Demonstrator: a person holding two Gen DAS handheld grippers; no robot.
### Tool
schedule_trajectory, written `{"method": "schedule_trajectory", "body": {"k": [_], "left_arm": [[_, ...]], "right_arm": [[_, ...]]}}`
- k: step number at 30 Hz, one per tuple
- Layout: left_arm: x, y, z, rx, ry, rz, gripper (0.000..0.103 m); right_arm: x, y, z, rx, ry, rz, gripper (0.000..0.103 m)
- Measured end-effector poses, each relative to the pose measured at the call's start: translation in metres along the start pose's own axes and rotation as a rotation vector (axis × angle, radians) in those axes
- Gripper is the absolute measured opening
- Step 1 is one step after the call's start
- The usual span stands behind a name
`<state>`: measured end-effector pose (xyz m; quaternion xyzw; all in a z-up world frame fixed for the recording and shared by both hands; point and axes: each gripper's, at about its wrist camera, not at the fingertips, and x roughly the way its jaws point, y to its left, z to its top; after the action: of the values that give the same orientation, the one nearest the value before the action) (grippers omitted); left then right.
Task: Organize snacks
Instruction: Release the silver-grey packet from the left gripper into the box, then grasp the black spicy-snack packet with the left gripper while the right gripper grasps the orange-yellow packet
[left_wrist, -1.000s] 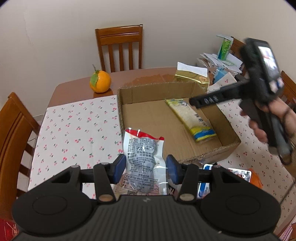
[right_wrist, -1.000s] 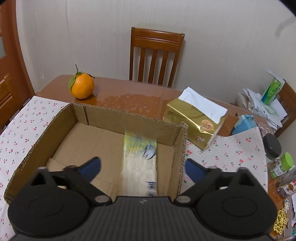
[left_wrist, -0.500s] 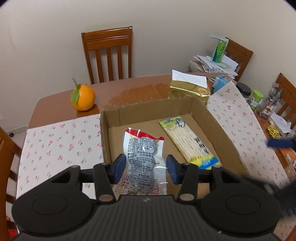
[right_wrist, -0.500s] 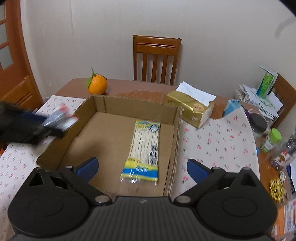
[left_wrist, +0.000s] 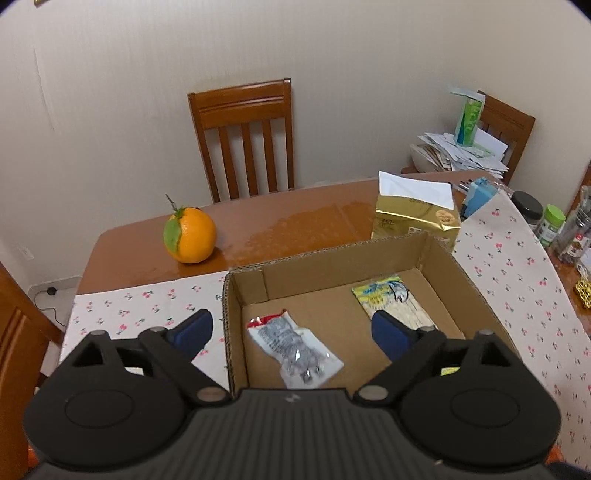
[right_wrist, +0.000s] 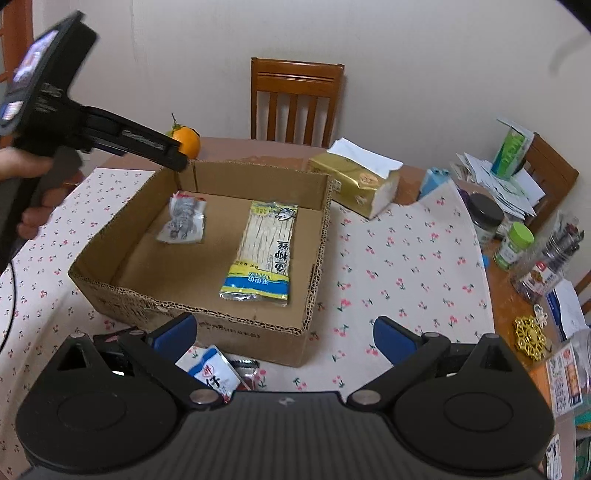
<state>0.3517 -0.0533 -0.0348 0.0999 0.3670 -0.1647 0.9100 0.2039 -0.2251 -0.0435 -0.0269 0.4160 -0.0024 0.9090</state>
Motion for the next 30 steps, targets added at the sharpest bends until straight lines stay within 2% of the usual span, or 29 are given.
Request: {"method": "schedule_trajectory", "body": {"k": [5, 12, 22, 27, 30], "left_arm": [[-0.034, -0.004, -0.023, -0.002, -0.007, 0.004, 0.097], [-0.073, -0.014, -0.078, -0.036, 0.037, 0.078, 0.097], [-0.11, -0.023, -0.168, -0.172, 0.206, 0.14, 0.097], [-0.118, -0.026, -0.184, -0.124, 0.223, 0.153, 0.097], [-0.116, -0.028, -0.185, -0.067, 0.216, 0.128, 0.097]], "right_arm": [[-0.008, 0.001, -0.006, -0.012, -0.005, 0.007, 0.103], [-0.013, 0.005, -0.023, -0.057, 0.026, 0.053, 0.103], [-0.013, 0.013, -0.063, -0.113, 0.109, 0.184, 0.103], [-0.017, 0.025, -0.081, -0.127, 0.151, 0.222, 0.103], [-0.022, 0.032, -0.091, -0.114, 0.167, 0.217, 0.103]]}}
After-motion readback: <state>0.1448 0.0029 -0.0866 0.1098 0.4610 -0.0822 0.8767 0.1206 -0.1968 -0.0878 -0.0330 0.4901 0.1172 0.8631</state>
